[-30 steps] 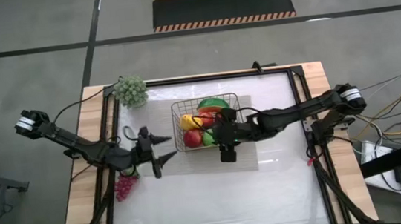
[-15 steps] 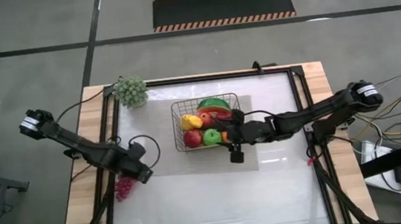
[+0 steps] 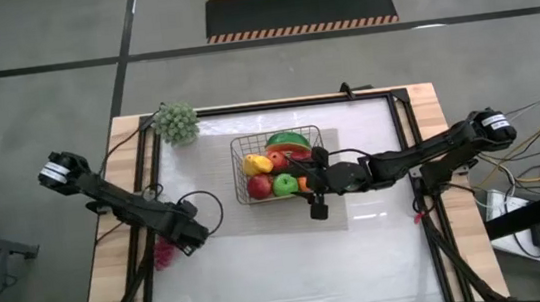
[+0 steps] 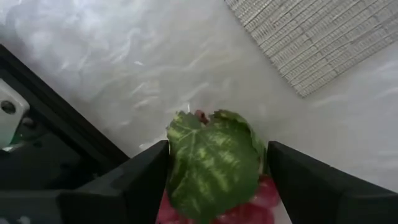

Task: Build produce basket
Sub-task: Put the grapes into the wire basket

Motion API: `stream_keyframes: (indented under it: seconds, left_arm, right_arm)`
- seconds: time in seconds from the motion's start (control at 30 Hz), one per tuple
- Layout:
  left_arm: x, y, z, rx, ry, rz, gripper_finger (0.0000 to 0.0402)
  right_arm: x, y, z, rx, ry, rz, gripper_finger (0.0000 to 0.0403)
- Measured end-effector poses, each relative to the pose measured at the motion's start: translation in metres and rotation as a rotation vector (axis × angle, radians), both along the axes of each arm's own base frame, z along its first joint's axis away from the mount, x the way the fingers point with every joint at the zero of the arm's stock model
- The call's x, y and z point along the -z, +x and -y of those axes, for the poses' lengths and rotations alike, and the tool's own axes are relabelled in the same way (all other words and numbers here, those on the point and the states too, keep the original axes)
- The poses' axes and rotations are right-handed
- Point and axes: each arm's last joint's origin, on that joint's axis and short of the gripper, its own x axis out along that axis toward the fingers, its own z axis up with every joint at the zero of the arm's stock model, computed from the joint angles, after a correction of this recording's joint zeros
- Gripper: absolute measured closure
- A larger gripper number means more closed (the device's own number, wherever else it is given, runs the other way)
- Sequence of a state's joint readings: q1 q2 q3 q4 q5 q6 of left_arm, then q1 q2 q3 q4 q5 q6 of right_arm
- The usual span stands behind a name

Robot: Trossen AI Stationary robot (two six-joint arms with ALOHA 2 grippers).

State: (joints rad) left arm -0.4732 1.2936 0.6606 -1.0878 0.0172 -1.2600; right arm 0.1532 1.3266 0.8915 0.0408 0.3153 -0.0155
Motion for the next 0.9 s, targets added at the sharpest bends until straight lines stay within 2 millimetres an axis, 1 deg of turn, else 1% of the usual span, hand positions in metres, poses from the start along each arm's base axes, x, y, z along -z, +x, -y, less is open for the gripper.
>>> stream_keyframes:
  seconds: [0.13,0.23,0.33,0.43,0.5,0.57,0.63,0.77,0.9]
  left_arm:
    - [0.004,0.001,0.002,0.005,-0.017,-0.032,0.0155]
    - [0.005,0.001,0.002,0.002,-0.034,-0.046,0.0183]
    - [0.005,0.001,0.002,0.002,-0.034,-0.045,0.0237]
    - [0.004,0.001,0.002,0.004,-0.031,-0.039,0.0305]
    - [0.001,0.003,0.003,0.012,-0.032,-0.024,0.0348]
    - [-0.002,0.005,0.004,0.014,-0.038,-0.005,0.0380]
    - [-0.006,0.007,0.004,0.016,-0.033,0.017,0.0389]
    - [-0.018,0.013,0.006,0.050,-0.006,0.091,0.0380]
    - [-0.037,0.022,0.010,0.133,0.031,0.203,0.0385]
  right_arm:
    - [0.000,0.000,0.000,0.001,0.001,0.001,0.0202]
    - [0.000,0.000,0.000,0.001,0.002,0.001,0.0202]
    - [0.000,0.000,0.000,0.001,0.002,0.000,0.0202]
    - [0.000,0.000,0.000,0.002,0.003,0.001,0.0202]
    - [0.000,0.000,0.000,0.002,0.004,0.000,0.0202]
    - [0.000,0.000,0.000,0.002,0.004,0.001,0.0202]
    - [0.000,0.000,0.000,0.003,0.006,0.000,0.0202]
    - [0.001,0.000,0.000,0.004,0.006,-0.003,0.0202]
    - [0.003,-0.001,0.000,0.004,0.006,-0.007,0.0202]
